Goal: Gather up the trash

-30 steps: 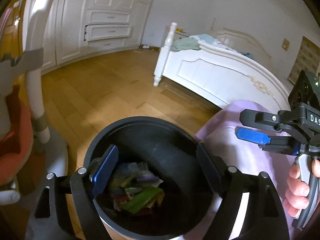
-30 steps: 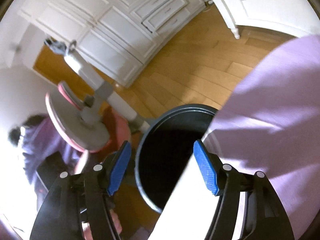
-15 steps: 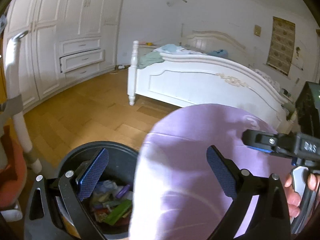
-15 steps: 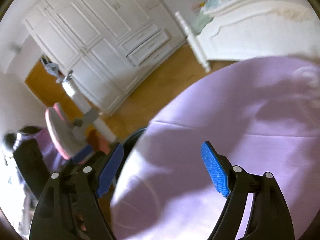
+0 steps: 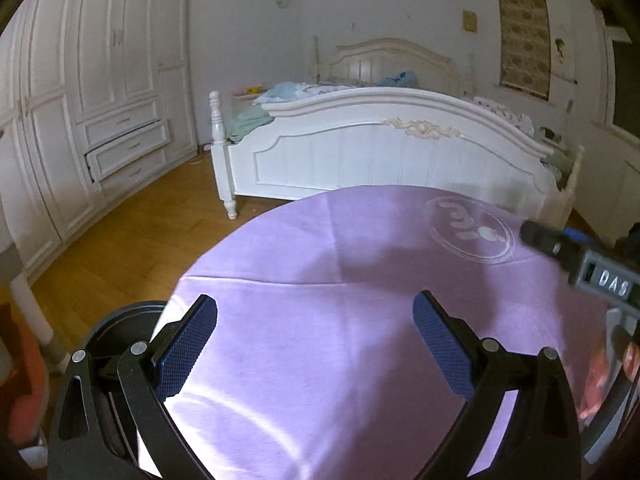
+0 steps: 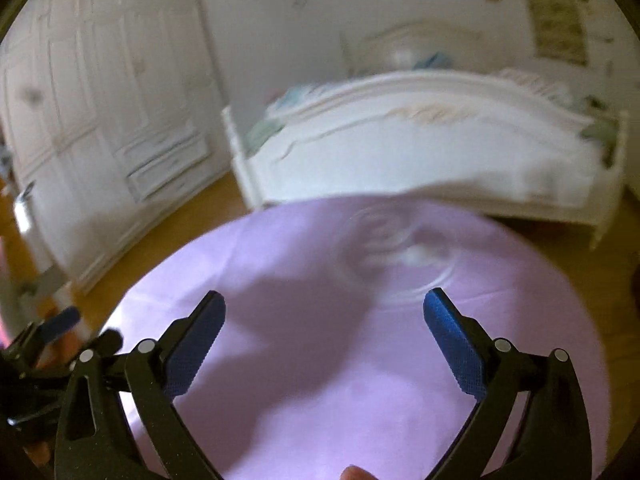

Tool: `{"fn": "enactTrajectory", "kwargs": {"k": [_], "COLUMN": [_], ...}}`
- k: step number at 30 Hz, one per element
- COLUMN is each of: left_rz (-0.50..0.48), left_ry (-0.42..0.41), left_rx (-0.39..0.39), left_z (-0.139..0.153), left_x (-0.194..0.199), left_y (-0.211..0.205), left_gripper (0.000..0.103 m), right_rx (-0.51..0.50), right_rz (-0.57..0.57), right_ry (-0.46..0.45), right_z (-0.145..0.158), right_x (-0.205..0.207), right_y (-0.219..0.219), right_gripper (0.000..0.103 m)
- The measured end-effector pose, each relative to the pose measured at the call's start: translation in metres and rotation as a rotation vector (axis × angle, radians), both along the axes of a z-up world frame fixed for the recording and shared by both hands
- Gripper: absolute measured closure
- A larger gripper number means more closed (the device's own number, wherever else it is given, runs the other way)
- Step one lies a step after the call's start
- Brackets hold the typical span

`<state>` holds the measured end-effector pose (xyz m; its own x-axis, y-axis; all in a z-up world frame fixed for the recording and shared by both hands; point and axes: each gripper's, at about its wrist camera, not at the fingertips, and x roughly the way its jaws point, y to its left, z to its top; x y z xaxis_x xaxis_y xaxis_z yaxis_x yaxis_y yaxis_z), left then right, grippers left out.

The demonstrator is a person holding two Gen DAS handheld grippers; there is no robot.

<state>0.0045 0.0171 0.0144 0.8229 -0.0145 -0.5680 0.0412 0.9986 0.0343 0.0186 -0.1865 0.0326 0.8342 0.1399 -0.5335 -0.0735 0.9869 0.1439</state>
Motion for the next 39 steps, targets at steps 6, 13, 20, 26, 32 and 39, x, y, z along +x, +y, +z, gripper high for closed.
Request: {"fn": "enactTrajectory", "kwargs": {"k": [6, 13, 20, 26, 32, 39], "left_rz": [-0.032, -0.029, 0.003, 0.015, 0.014, 0.015], "left_ry": [0.006, 0.012, 0.008, -0.033, -0.048, -0.05], "left_rx": [-0.003, -0.002, 0.007, 0.02, 0.005, 0.0], "left_z": [-0.009, -0.013, -0.014, -0.009, -0.004, -0.003], "left_x": [0.007, 0.012, 0.012, 0.007, 0.003, 0.002], "left_y": [-0.015, -0.024, -0.027, -0.027, -0.023, -0.022], "left_gripper": [0.006, 0.006, 0.006, 0.006, 0.006, 0.006], "right_rx": [-0.073, -0.035, -0.031, -0.054, -0.051, -0.05], "right_rz": [-0.091, -0.096, -0.131, -0.156, -0.16, -0.16], "right_ry": [-0.125, -0.155, -0.188, -0.224, -0.212, -0.203], "right_z": [-0.004, -0.004, 0.002, 0.005, 0.005, 0.003], "right_x": [-0.014, -0.024, -0.032, -0.038, -0.037, -0.037], "right_y": [-0.015, -0.021, -0.02, -0.017, -0.017, -0.015], "right_gripper": [0.005, 0.005, 0.005, 0.005, 0.005, 0.005]}}
